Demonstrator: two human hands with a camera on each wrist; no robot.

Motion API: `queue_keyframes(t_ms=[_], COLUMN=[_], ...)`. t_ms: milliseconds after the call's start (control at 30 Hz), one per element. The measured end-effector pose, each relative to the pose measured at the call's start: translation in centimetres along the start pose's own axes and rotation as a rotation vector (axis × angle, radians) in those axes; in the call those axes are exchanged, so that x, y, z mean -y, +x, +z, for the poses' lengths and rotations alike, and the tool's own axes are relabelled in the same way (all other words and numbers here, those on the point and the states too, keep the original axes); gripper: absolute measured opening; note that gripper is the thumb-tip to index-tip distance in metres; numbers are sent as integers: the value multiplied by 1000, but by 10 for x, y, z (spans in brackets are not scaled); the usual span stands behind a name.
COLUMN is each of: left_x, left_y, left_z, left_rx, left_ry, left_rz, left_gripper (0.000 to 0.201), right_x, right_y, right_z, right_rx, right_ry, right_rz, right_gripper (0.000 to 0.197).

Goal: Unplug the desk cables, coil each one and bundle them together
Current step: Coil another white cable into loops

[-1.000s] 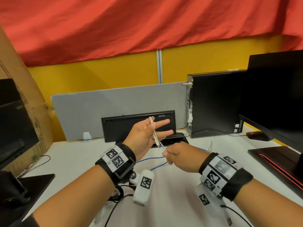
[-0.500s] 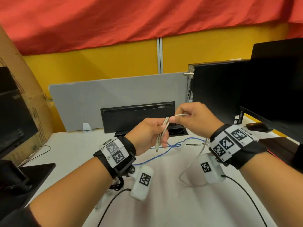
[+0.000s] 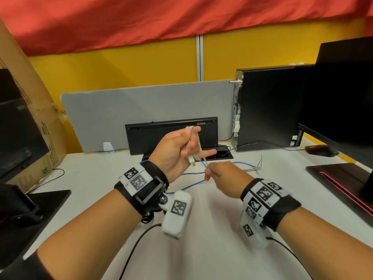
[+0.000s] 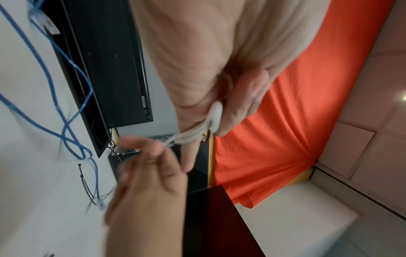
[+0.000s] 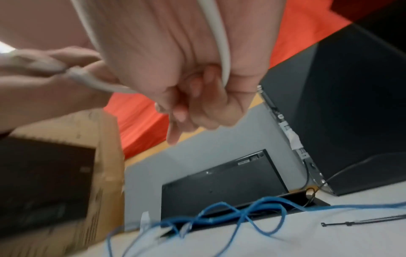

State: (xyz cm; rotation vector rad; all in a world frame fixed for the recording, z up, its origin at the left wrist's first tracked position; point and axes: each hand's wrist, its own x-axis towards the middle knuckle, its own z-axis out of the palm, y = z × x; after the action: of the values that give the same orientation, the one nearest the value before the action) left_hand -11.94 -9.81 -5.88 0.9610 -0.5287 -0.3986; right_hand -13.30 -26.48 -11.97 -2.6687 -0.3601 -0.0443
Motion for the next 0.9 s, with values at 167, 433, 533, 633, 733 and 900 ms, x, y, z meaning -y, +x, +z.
queue_keyframes(t_ms=[167,433,533,633,733,900], left_x=[7,19,22,26,29,32], left_y=[3,3,-3,-4,-5,-8], left_z=[-16,-28,-25,-24,-18,-13], left_rx=[-118,-114,-67,-85,-88,-43], left_ry=[376,834,871,900,667,402], left_rz=[50,6,-86,-148,-207,-259], left_gripper=[40,33,26,33,39,41], right_x=[22,39,38,30,23,9], right_y=[-10,-20,-19,-15,-9,-2], right_z=[-4,-46,-58,-64,-66,-69], right_rx=[97,49,-46,-90,-66,-56], right_ry=[69,368,782,1082,1352,1717], right_rz=[-42,-32,41,47,63,15], right_gripper=[36,41,36,32,27,41])
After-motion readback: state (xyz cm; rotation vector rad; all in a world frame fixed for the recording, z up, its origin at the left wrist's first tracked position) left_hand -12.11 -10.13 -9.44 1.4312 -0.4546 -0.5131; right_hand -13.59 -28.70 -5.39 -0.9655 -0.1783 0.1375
